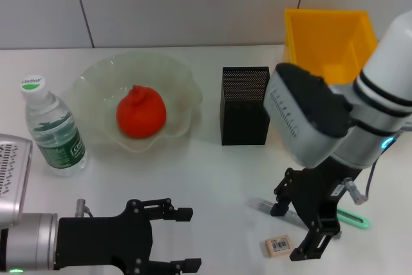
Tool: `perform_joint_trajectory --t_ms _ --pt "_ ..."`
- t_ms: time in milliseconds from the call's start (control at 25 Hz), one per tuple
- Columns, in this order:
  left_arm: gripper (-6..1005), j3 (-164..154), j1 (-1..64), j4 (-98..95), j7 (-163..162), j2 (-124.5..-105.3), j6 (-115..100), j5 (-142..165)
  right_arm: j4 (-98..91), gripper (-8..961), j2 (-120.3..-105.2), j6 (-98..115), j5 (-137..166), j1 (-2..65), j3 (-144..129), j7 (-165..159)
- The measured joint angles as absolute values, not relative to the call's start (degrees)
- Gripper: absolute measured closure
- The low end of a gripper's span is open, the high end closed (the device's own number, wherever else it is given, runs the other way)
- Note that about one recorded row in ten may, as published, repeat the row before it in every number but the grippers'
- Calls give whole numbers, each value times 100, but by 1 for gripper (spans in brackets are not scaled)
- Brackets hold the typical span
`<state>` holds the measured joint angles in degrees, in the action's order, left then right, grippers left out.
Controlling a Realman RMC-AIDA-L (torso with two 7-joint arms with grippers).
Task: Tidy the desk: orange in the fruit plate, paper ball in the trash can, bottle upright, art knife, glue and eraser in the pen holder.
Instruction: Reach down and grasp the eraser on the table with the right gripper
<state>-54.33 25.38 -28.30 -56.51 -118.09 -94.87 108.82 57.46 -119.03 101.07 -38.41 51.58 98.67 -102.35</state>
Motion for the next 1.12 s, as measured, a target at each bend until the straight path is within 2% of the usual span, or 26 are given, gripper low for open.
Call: perform_joint_trajectory --t_ms 1120 --pt "212 -5409 2478 -2883 -5694 -11727 -9465 10890 5800 175 -11953 9676 -4017 5132 9059 -10482"
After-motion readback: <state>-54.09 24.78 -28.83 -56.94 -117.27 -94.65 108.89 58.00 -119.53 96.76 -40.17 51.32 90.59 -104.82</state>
